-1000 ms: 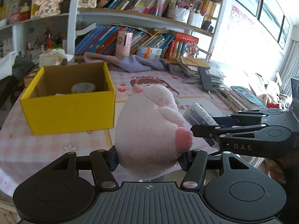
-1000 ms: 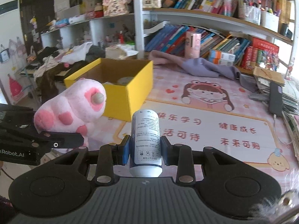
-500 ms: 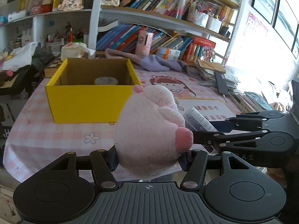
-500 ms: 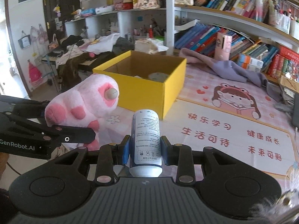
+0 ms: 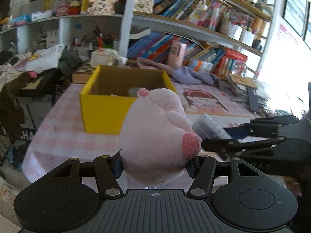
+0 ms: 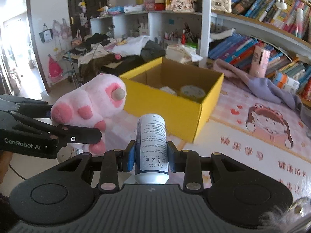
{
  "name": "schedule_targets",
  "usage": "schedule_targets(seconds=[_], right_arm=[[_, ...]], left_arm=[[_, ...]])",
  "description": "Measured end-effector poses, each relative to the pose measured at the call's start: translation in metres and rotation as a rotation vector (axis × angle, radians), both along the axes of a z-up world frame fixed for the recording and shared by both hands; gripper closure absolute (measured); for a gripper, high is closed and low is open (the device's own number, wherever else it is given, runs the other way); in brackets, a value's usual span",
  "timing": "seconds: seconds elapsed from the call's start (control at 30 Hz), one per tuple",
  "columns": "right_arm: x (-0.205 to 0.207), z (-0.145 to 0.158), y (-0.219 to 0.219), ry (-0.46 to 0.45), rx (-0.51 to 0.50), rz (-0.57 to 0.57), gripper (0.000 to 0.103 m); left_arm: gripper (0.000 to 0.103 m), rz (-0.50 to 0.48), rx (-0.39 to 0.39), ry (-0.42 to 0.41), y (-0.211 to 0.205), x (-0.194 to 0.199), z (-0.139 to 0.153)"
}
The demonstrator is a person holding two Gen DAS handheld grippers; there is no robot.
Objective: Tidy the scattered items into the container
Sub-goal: 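Lift and carry the plush pig and spray bottle with both grippers toward the yellow box, then lower the pig into the box with the left gripper while the right lowers the bottle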
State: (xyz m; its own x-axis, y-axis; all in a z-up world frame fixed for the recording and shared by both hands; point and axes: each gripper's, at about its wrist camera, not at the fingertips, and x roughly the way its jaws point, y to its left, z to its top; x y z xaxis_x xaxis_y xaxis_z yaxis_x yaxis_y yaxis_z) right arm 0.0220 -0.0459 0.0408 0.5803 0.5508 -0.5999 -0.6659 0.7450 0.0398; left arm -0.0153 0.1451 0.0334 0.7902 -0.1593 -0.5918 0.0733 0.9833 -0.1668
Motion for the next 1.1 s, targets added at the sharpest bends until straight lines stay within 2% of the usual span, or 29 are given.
schedule_targets(seconds=[0.33, 0.53, 0.67, 0.83, 0.93, 1.1], right_arm=[[0.074, 0.030, 0.022, -0.101, 0.072, 0.035, 0.072], [0.131, 0.046, 0.041, -0.150, 0.102, 0.060, 0.072], [0.170, 0.042, 0.054, -0.149, 0.072, 0.072, 0.072], [0.210, 0.017, 0.071, -0.084, 0.004, 0.107, 0.072], [0.226, 0.001, 0.081, -0.037, -0.039, 0.151, 0.072], [0.243, -0.026, 0.101, 0.011, -0.145, 0.249, 0.072]], left_arm=[[0.044, 0.048, 0.077, -0.095, 0.020, 0.060, 0.032], [0.044, 0.040, 0.120, -0.108, 0.032, 0.114, 0.042], [0.044, 0.026, 0.165, -0.075, 0.034, 0.154, 0.035], [0.044, -0.026, 0.253, -0.020, 0.033, 0.205, 0.020], [0.044, -0.054, 0.301, 0.033, 0.034, 0.232, 0.007], [0.043, -0.122, 0.334, 0.134, 0.035, 0.271, -0.010]])
